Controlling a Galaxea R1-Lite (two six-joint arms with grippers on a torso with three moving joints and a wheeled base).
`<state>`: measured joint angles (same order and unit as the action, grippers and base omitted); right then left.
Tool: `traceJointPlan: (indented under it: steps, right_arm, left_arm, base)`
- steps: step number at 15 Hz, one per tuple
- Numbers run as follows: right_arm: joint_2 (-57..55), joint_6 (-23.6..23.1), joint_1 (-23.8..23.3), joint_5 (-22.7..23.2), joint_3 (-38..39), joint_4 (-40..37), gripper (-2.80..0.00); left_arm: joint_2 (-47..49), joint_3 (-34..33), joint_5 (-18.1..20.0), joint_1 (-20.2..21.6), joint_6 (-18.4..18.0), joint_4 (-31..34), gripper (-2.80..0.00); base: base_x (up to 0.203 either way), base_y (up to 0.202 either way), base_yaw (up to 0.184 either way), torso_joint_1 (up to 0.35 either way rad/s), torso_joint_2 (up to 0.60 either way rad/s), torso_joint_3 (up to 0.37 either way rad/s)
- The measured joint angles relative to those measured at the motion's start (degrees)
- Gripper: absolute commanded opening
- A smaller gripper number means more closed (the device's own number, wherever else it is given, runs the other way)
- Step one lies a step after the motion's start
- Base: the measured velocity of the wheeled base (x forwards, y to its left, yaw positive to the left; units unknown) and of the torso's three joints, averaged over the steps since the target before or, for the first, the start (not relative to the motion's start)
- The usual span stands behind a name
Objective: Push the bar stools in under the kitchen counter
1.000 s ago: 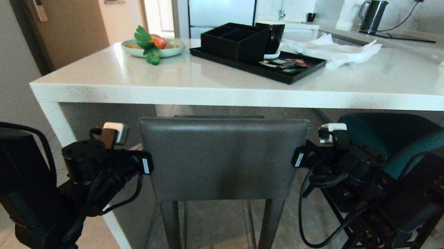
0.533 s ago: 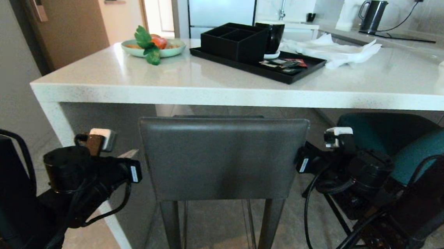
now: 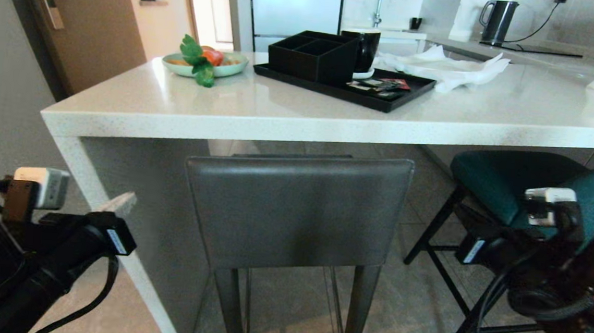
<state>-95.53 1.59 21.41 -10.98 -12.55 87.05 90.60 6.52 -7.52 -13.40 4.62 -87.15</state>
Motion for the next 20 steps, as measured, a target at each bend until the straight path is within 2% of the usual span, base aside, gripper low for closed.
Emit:
traceJointPlan:
  steps: [3,6,8,10,14,17,20]
  right_arm:
    - [12.1,-2.0,-0.5,-2.9,6.2,-3.3,-2.80]
    - [25.8,-6.3,-1.1,-4.0,7.5,-12.3,-2.80]
    - [35.9,-8.5,-2.2,-4.7,5.7,-22.3,-2.80]
    - [47.0,-9.8,-4.3,-5.3,2.6,-36.0,-2.80]
    - [66.2,-12.1,-12.8,-4.8,-1.1,-60.8,-2.80]
    - [78.0,-13.2,-17.7,0.7,-0.2,-72.5,-2.80]
    - [88.8,-13.0,-20.4,7.4,1.3,-82.6,-2.80]
  left_arm:
    - [-11.3,-4.1,0.0,0.1,-1.3,1.4,-2.80]
    - [-23.9,-4.7,0.0,0.3,-3.8,9.2,-2.80]
    - [-33.5,-2.6,0.2,1.4,-4.4,19.2,-2.80]
    - [-43.7,1.2,1.9,4.4,-4.6,32.9,-2.80]
    - [-60.1,5.9,10.9,11.4,-4.8,55.7,-2.80]
    - [-70.6,6.5,14.8,13.1,-4.8,70.0,-2.80]
    - [-82.0,6.2,15.0,13.5,-5.0,84.1,-2.80]
  base:
    - [0.000,0.000,0.000,0.000,0.00,0.000]
    - [0.000,0.000,0.000,0.000,0.00,0.000]
    - [0.000,0.000,0.000,0.000,0.00,0.000]
    - [0.000,0.000,0.000,0.000,0.00,0.000]
    - [0.000,0.000,0.000,0.000,0.00,0.000]
    - [0.000,0.000,0.000,0.000,0.00,0.000]
    - [0.000,0.000,0.000,0.000,0.00,0.000]
